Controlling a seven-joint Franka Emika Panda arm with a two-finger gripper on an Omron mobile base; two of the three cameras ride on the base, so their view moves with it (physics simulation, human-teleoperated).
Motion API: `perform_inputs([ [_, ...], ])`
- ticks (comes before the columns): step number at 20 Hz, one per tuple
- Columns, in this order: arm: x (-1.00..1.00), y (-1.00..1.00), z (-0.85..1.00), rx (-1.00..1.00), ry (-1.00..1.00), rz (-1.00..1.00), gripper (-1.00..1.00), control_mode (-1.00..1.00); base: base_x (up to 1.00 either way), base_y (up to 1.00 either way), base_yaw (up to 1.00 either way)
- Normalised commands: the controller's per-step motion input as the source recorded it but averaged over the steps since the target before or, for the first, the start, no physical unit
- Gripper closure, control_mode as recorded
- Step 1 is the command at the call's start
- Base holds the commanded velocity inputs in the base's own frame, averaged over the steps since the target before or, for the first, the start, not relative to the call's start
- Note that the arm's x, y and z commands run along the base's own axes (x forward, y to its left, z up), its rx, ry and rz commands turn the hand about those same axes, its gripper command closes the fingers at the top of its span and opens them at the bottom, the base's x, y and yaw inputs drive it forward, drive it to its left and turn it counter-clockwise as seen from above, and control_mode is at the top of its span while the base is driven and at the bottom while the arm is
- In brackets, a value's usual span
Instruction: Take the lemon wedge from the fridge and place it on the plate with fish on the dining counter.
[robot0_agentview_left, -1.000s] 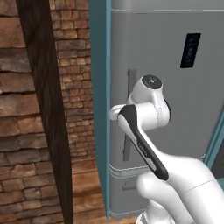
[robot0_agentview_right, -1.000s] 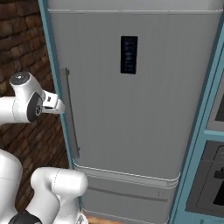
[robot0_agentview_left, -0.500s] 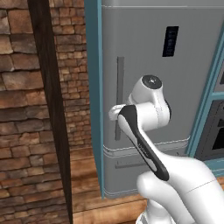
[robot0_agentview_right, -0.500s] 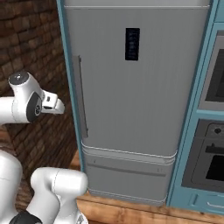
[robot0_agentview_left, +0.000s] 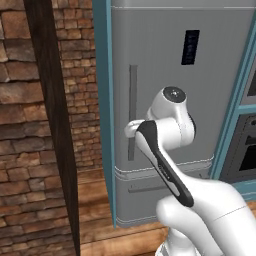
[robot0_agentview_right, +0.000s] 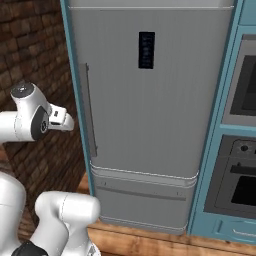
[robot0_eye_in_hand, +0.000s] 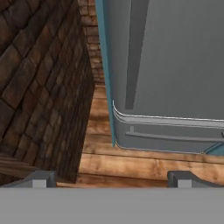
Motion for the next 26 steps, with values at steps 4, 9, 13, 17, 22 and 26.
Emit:
perform_inputs([
  [4,0.05,-0.08,0.0,0.0,-0.05,0.0,-1.0,-1.0,0.0,0.0,0.0],
  [9,0.58,-0.06,0.0,0.0,-0.06,-0.01,-1.0,-1.0,0.0,0.0,0.0],
  [13,0.65,-0.25,0.0,0.01,0.0,0.0,-1.0,-1.0,0.0,0.0,0.0],
  [17,0.76,-0.21,0.0,0.01,-0.01,0.02,-1.0,-1.0,0.0,0.0,0.0],
  [22,0.83,0.0,-0.06,-0.03,-0.07,0.0,-1.0,-1.0,0.0,0.0,0.0],
  [26,0.93,0.0,-0.05,0.0,0.0,0.0,-1.0,-1.0,0.0,0.0,0.0],
])
